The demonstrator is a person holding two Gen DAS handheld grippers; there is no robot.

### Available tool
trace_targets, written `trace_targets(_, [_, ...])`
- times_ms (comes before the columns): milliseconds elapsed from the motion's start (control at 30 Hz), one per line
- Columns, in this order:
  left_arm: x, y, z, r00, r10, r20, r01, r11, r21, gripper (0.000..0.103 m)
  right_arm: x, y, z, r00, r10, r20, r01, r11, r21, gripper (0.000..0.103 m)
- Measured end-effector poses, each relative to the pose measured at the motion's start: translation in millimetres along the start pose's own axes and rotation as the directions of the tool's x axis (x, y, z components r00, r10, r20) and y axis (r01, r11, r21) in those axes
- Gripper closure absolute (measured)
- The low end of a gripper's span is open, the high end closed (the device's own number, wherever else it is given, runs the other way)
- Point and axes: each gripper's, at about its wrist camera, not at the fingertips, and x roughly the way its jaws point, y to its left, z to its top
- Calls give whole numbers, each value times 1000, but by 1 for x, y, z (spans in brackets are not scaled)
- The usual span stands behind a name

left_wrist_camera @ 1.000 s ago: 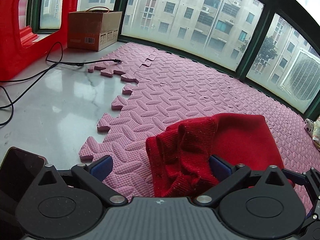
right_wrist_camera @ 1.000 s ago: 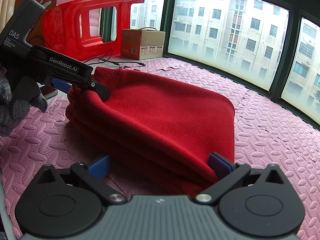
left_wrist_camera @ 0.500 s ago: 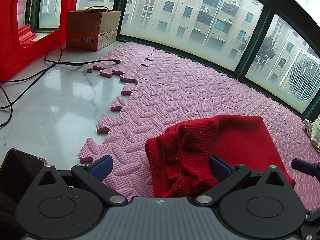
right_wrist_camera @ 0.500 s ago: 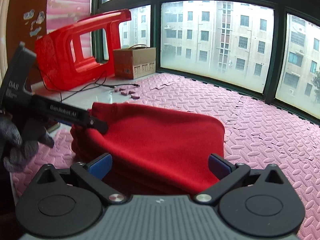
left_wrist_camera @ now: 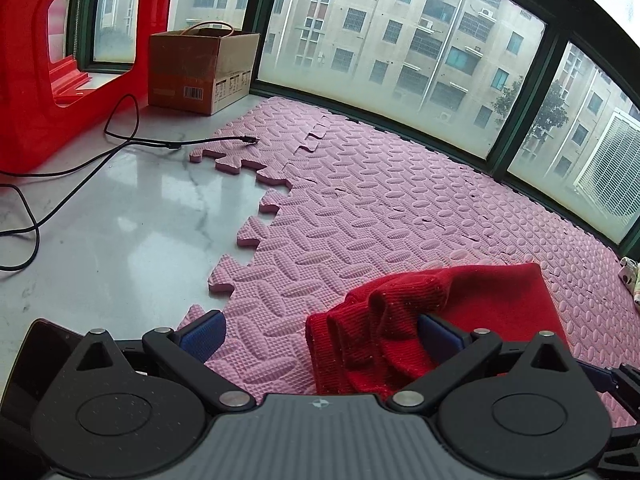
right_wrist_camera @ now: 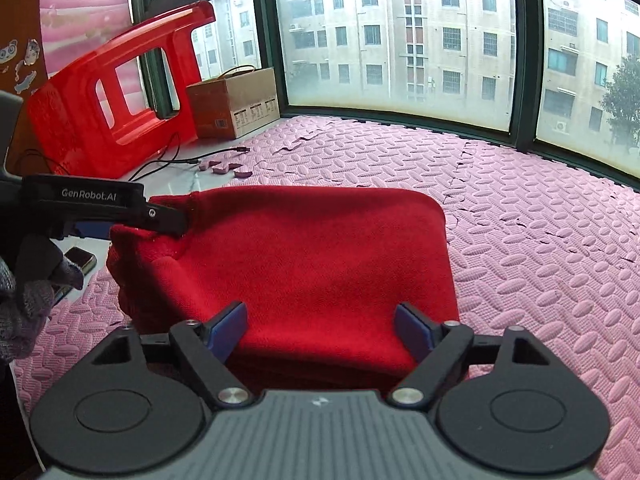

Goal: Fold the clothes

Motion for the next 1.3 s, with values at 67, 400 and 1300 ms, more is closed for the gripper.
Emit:
trace_targets(67, [3,1,0,1000,0,-6,0,1000,-6,0,4,1,-1,1000,2,-4,-2,1000,-18,19])
trace_targets(400, [-3,-6,11,1000,-19,12,19,1000,8,0,-6,-22,40,999,22,47,-22,1000,-11,20])
trace_targets(1300, [26,3,19,999,-16,-38,16,1000,-1,0,30,-26,75,996,84,-14,-84,996,-17,36])
